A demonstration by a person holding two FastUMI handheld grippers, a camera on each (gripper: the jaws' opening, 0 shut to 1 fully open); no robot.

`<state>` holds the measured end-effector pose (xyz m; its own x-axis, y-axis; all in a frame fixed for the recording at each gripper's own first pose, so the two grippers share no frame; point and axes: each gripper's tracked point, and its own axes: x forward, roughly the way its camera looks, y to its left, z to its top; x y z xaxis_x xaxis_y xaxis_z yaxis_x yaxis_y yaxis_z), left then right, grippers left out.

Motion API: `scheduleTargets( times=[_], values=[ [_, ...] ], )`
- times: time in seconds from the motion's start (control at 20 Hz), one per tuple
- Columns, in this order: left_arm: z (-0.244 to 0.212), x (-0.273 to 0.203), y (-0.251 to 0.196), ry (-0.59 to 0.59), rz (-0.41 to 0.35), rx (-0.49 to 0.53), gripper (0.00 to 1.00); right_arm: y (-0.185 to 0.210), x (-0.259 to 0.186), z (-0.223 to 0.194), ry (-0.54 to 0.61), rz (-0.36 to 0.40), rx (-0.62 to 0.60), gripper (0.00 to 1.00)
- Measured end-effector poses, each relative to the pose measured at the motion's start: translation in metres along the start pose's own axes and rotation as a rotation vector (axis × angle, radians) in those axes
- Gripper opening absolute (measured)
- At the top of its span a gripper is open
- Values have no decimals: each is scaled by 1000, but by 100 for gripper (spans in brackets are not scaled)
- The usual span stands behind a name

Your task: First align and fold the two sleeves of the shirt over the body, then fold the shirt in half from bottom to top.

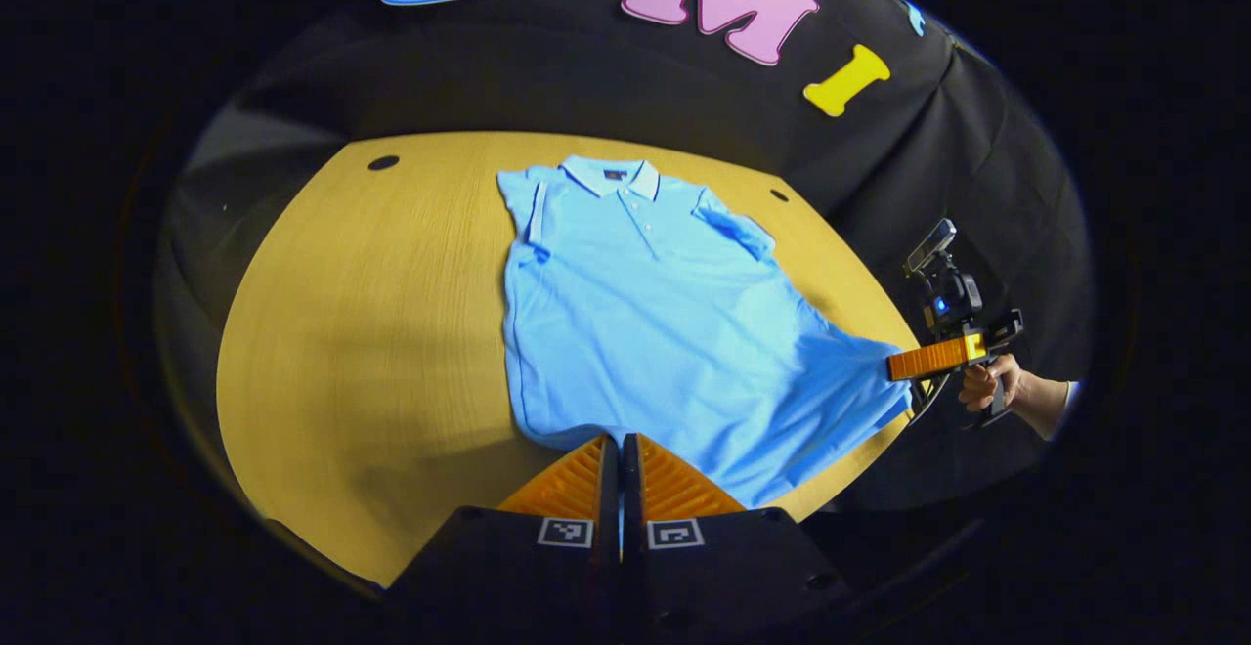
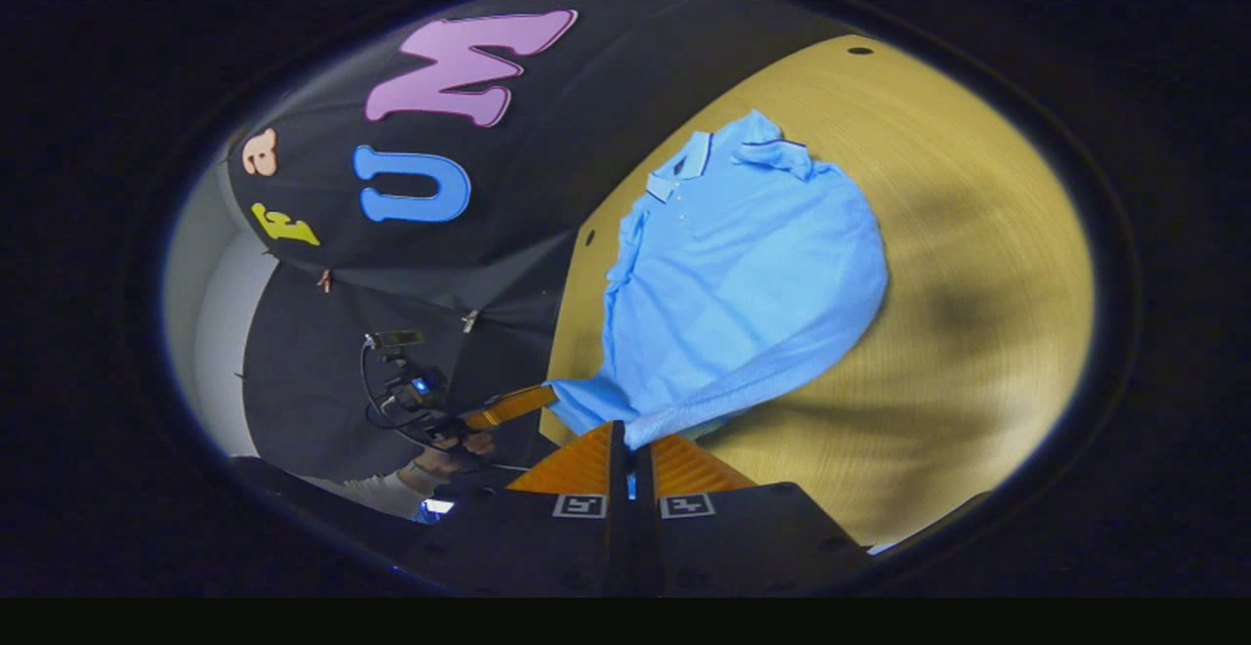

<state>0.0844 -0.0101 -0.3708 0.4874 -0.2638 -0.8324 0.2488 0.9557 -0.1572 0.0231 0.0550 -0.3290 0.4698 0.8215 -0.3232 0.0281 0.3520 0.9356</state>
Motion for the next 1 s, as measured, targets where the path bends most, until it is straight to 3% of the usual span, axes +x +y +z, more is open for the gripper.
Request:
scheduleTargets(
  times=[0.2, 0.45, 0.5, 0.55, 0.65, 0.7, 0.75, 0.85, 0.95, 1.0],
  values=[
    [78, -3, 17, -114, 28, -6, 6, 29, 5, 67, -73, 44, -86, 5],
    [196, 11, 66, -272, 141, -88, 6, 60, 27, 178, -140, 59, -198, 0],
    [217, 18, 73, -287, 163, -85, 6, 65, 32, 204, -156, 65, -209, 5],
    [235, 25, 79, -301, 184, -74, 6, 67, 38, 230, -173, 60, -221, 0],
    [263, 48, 88, -321, 225, -44, 6, 62, 57, 282, -224, 34, -224, 0],
    [276, 63, 92, -327, 242, -28, 6, 58, 66, 306, -249, 28, -215, 5],
    [287, 80, 98, -332, 261, -26, 6, 50, 76, 327, -274, 8, -206, 0],
    [300, 117, 115, -320, 311, -70, 6, 10, 98, 360, -303, -92, -209, 0],
    [298, 147, 138, -298, 385, -126, 6, -36, 109, 386, -319, -232, -189, 5],
    [292, 161, 148, -268, 415, -122, 6, -49, 115, 397, -335, -251, -157, 5]
  ],
)
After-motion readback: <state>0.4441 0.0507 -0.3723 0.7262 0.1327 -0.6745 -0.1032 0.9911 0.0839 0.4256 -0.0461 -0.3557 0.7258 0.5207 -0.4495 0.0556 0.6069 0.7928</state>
